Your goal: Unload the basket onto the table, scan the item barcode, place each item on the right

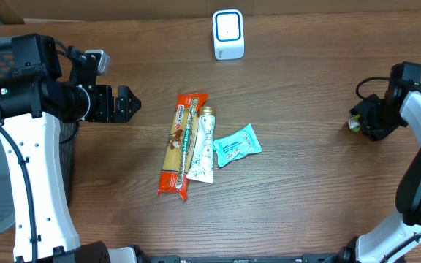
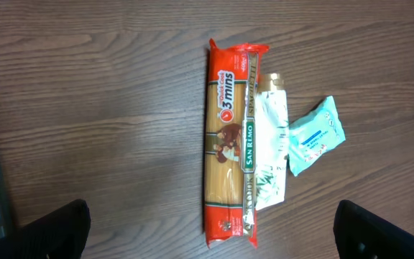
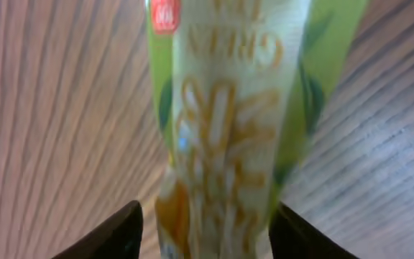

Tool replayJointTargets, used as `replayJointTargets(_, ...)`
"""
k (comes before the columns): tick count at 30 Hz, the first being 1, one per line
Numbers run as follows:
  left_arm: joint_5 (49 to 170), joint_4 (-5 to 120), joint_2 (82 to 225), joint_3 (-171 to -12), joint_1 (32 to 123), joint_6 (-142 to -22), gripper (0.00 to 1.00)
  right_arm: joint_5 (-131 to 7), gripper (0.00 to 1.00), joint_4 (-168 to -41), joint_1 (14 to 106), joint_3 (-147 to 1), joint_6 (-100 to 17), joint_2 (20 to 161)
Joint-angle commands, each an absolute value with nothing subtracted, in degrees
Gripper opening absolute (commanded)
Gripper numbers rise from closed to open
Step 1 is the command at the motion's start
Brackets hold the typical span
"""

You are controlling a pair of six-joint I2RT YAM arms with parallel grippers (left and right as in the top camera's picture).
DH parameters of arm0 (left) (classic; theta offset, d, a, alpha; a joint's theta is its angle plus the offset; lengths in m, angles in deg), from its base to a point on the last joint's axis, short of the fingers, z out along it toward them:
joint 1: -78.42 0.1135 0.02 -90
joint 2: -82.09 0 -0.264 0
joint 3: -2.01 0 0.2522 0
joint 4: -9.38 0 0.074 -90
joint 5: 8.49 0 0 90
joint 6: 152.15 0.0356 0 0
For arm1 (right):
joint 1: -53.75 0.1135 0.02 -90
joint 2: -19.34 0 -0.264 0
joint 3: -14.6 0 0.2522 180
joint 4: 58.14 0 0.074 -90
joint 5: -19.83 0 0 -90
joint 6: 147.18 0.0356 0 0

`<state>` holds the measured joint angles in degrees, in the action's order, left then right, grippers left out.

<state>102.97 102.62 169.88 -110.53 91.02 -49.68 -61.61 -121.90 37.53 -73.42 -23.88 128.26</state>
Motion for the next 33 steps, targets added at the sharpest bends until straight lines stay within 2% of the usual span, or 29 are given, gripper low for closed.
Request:
replayJointTargets(1,103.56,102.55,169.95,-111.25,90.76,-48.42,1.0,-60.39,0.58,-127.27,37.59,-82.18,-28.49,126.34)
replayJointTargets(7,103.56,102.55,169.95,-111.25,90.76,-48.42,0.99,-59.43,0.61,-139.03,42.71,-95.27,-35.9,124.55)
replayJointTargets(11,103.56,102.58,169.95,-111.25,90.76,-48.42,1.0,-56.48,0.7,-141.9,50.92,-96.98,-41.69,124.35)
replayJointTargets(13,103.58,102.58,169.95,-111.25,90.76,-48.42,0.99,-56.39,0.76,-142.09,56.02,-95.97,-42.76,124.87)
replayJointTargets(17,103.58,102.55,169.95,-111.25,90.76,-48.42,1.0,-56.41,0.82,-139.1,66.05,-91.99,-45.52,125.88)
replayJointTargets(20,103.58,102.58,169.95,-111.25,90.76,-48.42,1.0,-56.39,0.91,-135.43,71.54,-88.47,-47.05,126.49)
replayJointTargets(23,103.56,102.55,169.95,-111.25,90.76,-48.42,1.0,-56.3,0.96,-131.6,75.34,-84.8,-48.4,127.3)
replayJointTargets(29,103.58,102.55,169.95,-111.25,90.76,-48.42,1.0,-44.08,0.91,-130.27,76.13,-82.62,-55.79,133.2)
replayJointTargets(33,103.58,102.55,169.95,-111.25,90.76,-48.42,1.0,-42.01,0.89,-129.77,75.89,-82.62,-58.0,136.11)
